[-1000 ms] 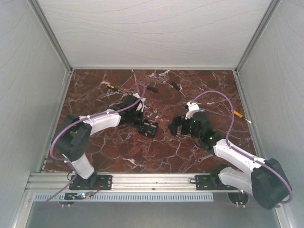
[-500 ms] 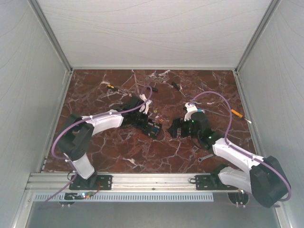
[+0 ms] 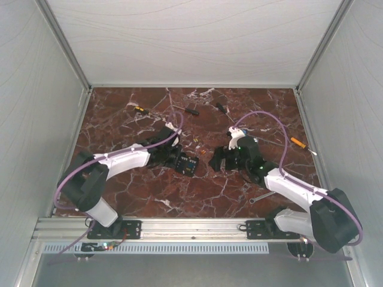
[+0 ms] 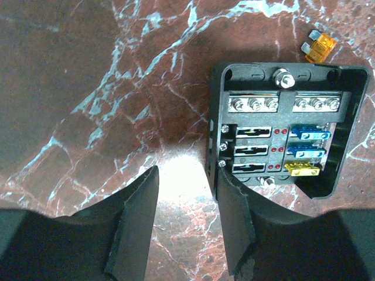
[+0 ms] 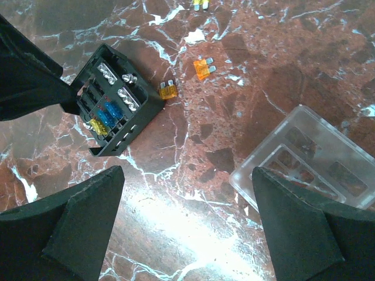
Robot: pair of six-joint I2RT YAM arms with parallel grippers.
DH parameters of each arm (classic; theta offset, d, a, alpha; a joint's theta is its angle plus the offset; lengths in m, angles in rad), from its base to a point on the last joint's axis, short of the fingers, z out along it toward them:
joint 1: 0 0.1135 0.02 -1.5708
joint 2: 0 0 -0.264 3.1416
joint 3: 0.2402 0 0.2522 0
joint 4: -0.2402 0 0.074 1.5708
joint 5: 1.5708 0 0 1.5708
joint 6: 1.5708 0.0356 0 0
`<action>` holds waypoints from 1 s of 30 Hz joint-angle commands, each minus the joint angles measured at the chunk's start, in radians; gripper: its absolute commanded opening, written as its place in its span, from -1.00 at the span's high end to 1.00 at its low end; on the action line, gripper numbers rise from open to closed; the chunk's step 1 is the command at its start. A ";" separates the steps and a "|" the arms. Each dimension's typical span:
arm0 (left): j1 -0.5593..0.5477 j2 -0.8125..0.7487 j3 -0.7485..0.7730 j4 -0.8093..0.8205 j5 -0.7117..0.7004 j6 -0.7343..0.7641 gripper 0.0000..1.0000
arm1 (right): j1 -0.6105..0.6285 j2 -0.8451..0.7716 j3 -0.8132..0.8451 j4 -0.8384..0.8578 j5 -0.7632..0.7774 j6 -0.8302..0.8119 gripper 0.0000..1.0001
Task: Snap on the fuse box
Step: Move the fuse box base at the center of the board.
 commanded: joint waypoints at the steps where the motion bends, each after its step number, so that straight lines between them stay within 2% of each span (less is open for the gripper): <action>1: -0.003 -0.036 -0.008 -0.047 -0.062 -0.075 0.13 | 0.023 0.037 0.052 0.005 -0.033 -0.019 -0.77; 3: -0.004 -0.056 -0.034 -0.048 -0.063 -0.098 0.15 | 0.040 0.050 0.061 0.003 -0.034 -0.025 -0.77; 8: 0.001 -0.069 -0.042 -0.141 -0.205 -0.183 0.11 | 0.063 0.083 0.073 -0.001 -0.039 -0.031 -0.76; 11: 0.004 -0.076 -0.031 -0.179 -0.243 -0.203 0.08 | 0.068 0.100 0.083 0.002 -0.045 -0.038 -0.76; 15: 0.004 -0.127 -0.049 -0.159 -0.235 -0.217 -0.13 | 0.068 0.139 0.122 0.008 -0.072 -0.046 -0.75; 20: 0.012 -0.171 -0.052 -0.155 -0.227 -0.261 -0.29 | 0.082 0.230 0.198 0.042 -0.093 -0.051 -0.66; 30: 0.010 -0.286 -0.161 -0.101 -0.066 -0.401 -0.30 | 0.087 0.551 0.452 0.080 -0.254 -0.003 -0.54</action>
